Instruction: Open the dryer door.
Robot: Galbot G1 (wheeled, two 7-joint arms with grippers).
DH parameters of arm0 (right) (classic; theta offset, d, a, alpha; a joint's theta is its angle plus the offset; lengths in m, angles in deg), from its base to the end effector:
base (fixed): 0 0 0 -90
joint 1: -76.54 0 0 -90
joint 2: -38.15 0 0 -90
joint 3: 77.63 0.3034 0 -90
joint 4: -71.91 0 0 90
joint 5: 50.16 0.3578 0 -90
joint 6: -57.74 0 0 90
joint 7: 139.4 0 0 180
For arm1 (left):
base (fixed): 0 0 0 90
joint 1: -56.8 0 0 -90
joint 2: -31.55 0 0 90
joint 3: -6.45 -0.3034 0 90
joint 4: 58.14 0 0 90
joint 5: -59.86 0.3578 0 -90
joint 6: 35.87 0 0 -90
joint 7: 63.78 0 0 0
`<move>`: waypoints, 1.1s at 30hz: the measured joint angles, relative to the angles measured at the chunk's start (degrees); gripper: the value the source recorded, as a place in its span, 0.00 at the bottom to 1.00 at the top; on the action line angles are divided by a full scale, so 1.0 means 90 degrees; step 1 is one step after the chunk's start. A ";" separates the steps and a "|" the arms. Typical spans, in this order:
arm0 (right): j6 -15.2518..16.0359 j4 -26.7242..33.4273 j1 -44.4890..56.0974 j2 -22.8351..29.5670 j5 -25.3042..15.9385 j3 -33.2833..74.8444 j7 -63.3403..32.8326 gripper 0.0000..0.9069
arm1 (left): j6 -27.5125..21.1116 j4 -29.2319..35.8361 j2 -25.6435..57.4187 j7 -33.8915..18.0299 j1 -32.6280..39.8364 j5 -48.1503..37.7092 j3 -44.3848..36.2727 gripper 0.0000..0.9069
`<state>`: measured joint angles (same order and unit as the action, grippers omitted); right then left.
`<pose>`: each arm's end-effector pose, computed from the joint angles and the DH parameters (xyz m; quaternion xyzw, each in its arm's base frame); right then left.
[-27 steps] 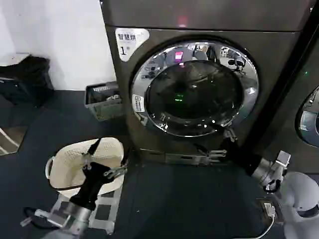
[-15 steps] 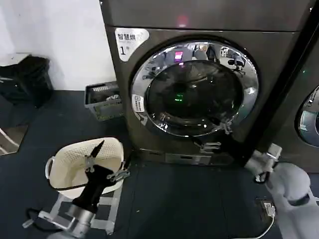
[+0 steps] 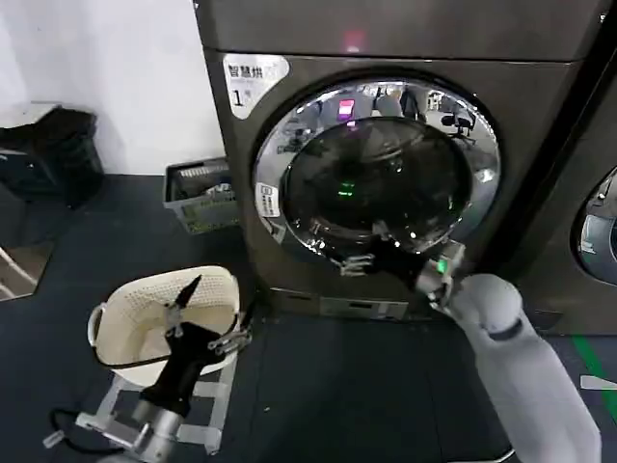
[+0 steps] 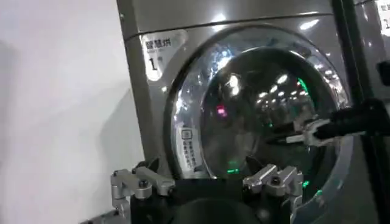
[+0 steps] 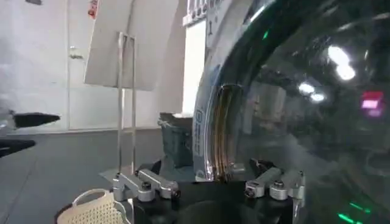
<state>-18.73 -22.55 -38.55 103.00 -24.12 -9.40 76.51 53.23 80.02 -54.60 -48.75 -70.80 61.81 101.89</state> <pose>0.4296 0.0026 -0.1364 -0.4747 0.8773 -0.0613 0.0348 0.1667 0.0250 -0.1729 0.1160 0.9868 0.0842 0.0751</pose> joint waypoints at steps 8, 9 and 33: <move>-0.0189 0.0243 -0.0388 0.0321 -0.0138 -0.0529 -0.0249 1.00 | -0.0125 0.0014 0.0009 0.0003 -0.0010 -0.0044 0.0001 1.00; -0.0186 0.0273 -0.0427 0.0353 -0.0140 -0.0593 -0.0302 1.00 | -0.0115 0.0024 0.0011 0.0028 -0.0033 -0.0049 -0.0002 1.00; -0.0210 0.1418 -0.1164 0.1192 -0.0085 -0.1321 -0.0863 1.00 | -0.0036 0.0092 0.0002 0.0241 -0.0144 -0.0034 -0.0031 1.00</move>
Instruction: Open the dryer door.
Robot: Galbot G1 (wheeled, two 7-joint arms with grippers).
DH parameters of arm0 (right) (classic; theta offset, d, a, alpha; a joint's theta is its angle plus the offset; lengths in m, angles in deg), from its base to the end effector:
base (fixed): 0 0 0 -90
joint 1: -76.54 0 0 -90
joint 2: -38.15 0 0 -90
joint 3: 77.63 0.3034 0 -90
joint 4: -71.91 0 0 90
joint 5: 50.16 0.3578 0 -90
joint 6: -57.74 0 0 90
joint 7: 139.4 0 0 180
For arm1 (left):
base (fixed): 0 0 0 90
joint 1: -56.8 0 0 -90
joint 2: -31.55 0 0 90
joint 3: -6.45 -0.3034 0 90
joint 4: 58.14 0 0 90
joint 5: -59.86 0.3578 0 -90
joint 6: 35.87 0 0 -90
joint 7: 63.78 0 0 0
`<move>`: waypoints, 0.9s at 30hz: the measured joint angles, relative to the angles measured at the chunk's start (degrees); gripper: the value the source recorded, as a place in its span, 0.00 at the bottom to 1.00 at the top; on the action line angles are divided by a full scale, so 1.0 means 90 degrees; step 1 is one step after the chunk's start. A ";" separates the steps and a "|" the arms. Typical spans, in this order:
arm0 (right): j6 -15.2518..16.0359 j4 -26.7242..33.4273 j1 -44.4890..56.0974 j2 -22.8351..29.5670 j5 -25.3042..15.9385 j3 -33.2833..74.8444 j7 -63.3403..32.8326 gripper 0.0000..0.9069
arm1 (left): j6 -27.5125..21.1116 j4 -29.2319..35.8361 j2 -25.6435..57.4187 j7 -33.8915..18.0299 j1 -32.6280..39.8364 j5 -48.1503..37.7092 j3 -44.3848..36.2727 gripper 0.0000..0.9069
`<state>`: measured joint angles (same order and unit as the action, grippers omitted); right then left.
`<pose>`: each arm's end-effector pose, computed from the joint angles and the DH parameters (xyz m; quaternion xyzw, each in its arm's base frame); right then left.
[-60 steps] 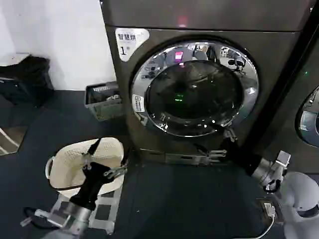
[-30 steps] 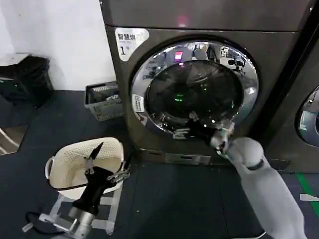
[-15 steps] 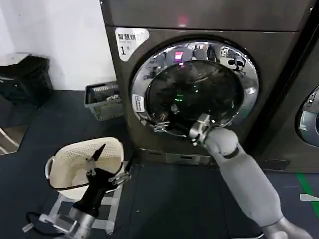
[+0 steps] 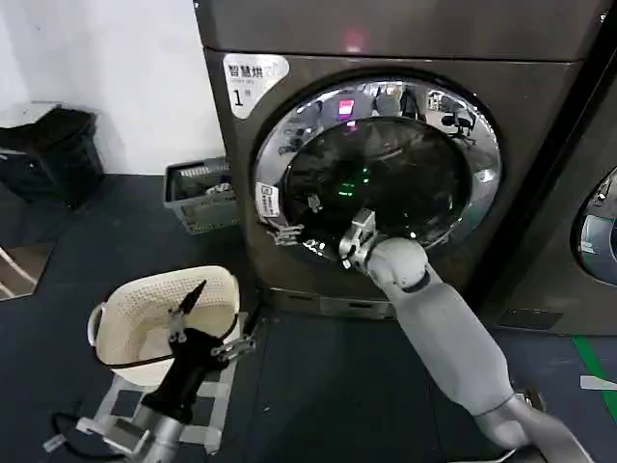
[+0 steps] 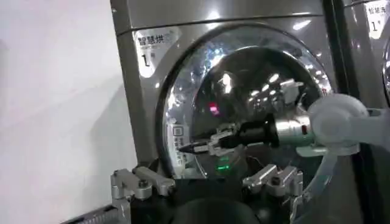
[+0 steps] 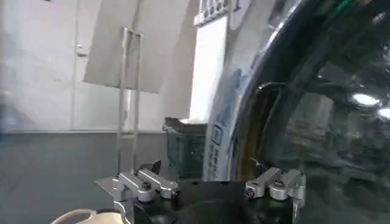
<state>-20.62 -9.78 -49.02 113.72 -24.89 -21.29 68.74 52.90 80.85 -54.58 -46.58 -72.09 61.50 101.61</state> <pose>0.4682 0.1015 -0.1482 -0.4821 0.8746 -0.0439 0.0278 0.1620 0.0233 -0.1716 0.1378 0.9849 0.0806 0.0673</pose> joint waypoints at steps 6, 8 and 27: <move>-0.0012 0.0199 -0.0109 0.0100 -0.0013 -0.0094 -0.0001 1.00 | -0.0019 0.0065 -0.0001 0.0007 -0.0013 -0.0028 -0.0005 1.00; -0.0011 0.0240 -0.0128 0.0138 -0.0016 -0.0110 -0.0001 1.00 | -0.0021 0.0079 0.0004 0.0007 -0.0019 -0.0039 -0.0004 1.00; 0.0260 -0.0385 0.0255 -0.0272 0.0282 0.0000 0.1624 1.00 | -0.0403 -0.0072 0.0020 -0.0118 0.0109 -0.0162 0.0146 1.00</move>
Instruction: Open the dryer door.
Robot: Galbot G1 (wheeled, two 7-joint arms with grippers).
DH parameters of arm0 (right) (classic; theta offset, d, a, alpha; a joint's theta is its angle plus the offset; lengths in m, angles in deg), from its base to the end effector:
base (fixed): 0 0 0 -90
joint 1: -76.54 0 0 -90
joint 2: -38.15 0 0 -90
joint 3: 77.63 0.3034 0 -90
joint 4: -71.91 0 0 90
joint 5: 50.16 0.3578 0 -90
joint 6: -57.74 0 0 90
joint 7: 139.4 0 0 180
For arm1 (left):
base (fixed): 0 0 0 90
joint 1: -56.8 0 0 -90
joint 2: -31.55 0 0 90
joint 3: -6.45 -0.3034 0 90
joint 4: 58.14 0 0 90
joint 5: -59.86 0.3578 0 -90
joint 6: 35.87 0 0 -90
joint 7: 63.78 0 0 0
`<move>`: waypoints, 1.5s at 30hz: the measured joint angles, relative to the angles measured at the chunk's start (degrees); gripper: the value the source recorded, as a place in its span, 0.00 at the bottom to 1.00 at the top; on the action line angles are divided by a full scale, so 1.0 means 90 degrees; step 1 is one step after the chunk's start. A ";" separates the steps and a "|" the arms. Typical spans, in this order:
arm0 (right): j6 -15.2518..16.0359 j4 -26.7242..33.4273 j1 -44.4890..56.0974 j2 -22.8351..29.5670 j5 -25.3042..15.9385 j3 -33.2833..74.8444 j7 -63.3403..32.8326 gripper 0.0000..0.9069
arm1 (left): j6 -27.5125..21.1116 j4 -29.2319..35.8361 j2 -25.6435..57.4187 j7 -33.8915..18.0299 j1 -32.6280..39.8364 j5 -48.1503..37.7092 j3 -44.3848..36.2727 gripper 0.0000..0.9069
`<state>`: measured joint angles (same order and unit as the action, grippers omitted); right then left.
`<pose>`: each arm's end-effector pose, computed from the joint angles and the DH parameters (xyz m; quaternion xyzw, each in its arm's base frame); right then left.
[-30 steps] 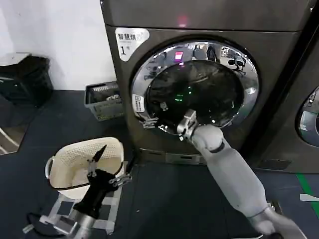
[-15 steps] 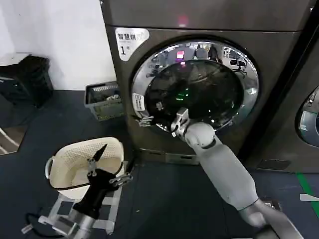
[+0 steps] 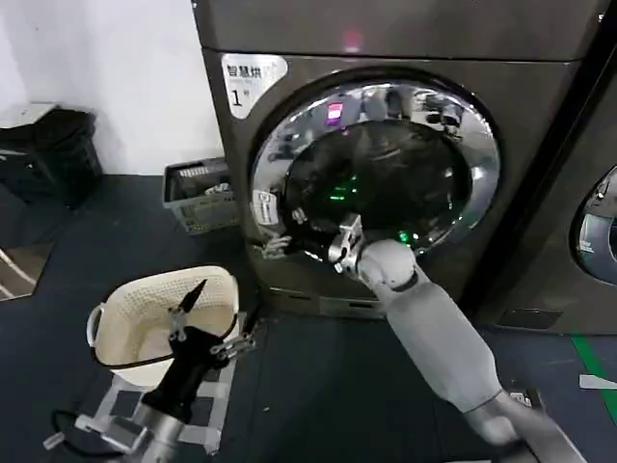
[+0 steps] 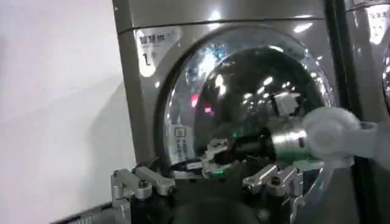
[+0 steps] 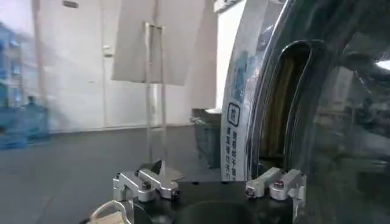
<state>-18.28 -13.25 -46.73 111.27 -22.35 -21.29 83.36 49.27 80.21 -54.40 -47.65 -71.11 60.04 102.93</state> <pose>0.4547 0.0922 -0.1521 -0.5962 0.8022 -0.0320 0.0029 0.1655 0.0293 -0.1720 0.1200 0.9893 0.0716 0.0409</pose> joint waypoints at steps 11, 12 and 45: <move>0.0212 -0.0481 0.0316 -0.0403 0.0104 0.0329 0.1072 1.00 | -0.0632 0.0005 0.0105 -0.0091 0.0253 -0.0167 0.0358 1.00; 0.0210 -0.0508 0.0335 -0.0429 0.0161 0.0347 0.1169 1.00 | -0.0695 0.0012 0.0122 -0.0041 0.0278 -0.0279 0.0412 1.00; -0.0030 -0.0683 0.0868 -0.1087 0.0542 0.0875 0.4019 1.00 | -0.0310 -0.1369 0.1627 0.1314 0.1605 -0.3182 0.1564 1.00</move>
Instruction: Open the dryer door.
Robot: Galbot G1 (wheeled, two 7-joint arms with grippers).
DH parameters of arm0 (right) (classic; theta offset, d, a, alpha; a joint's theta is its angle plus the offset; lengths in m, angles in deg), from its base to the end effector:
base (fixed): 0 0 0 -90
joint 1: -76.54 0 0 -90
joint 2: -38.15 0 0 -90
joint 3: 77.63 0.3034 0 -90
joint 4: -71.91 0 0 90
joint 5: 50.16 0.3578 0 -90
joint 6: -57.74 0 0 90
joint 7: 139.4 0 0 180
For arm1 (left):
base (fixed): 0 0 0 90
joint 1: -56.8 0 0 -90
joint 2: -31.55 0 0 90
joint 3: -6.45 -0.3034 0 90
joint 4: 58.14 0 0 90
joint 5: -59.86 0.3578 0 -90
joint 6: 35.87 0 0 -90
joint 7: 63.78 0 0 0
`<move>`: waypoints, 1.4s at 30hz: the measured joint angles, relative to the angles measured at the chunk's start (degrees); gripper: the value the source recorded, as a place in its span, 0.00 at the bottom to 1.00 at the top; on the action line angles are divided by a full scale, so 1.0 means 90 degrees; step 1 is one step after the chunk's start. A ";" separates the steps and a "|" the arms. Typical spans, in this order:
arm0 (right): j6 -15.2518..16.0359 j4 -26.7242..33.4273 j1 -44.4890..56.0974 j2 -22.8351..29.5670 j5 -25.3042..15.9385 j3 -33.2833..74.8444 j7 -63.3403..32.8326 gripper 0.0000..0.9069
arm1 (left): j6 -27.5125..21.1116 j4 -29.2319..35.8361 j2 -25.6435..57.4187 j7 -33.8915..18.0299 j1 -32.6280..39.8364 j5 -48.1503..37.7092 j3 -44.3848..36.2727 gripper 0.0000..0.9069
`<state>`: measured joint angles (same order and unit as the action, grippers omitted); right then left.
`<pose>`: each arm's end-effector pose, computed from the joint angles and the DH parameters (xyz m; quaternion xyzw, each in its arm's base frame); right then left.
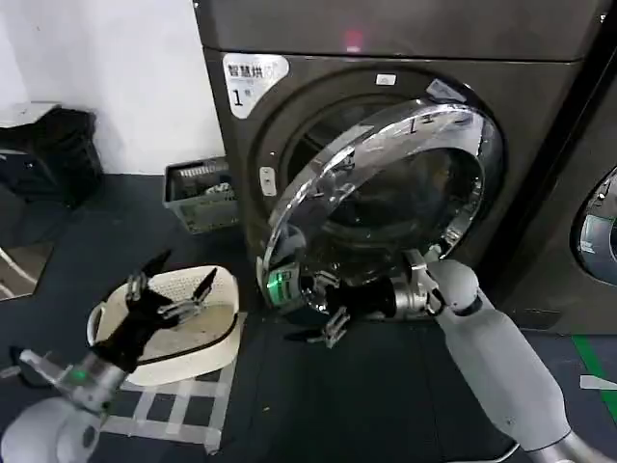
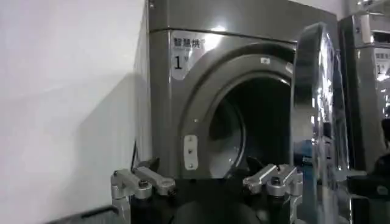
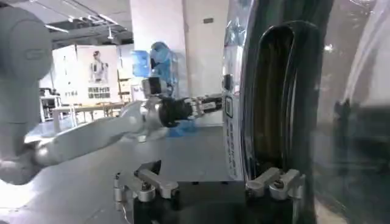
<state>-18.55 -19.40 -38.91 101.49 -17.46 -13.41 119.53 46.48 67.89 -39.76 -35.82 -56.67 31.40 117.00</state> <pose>0.4342 0.0066 -0.1628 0.7808 -0.6245 0.0119 0.0107 0.2264 0.1260 -0.1588 0.2048 0.9751 0.0007 0.0850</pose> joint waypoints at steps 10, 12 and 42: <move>-0.0092 -0.0304 0.0388 -0.0191 -0.0047 0.0267 0.0131 1.00 | -0.0028 -0.0359 0.0684 -0.0195 0.0486 -0.0590 -0.0505 1.00; -0.0109 -0.0377 0.0482 -0.0255 -0.0037 0.0357 0.0185 1.00 | -0.0090 -0.0363 0.0747 -0.0223 0.0580 -0.0714 -0.0565 1.00; -0.0704 -0.0922 0.1777 -0.1075 0.0144 0.1601 0.0538 1.00 | -0.0374 -0.0747 0.1792 -0.0382 0.1635 -0.1253 -0.2110 1.00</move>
<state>-24.88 -27.69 -22.93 91.81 -16.17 0.99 124.37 43.12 61.16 -23.63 -39.26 -41.96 20.13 98.01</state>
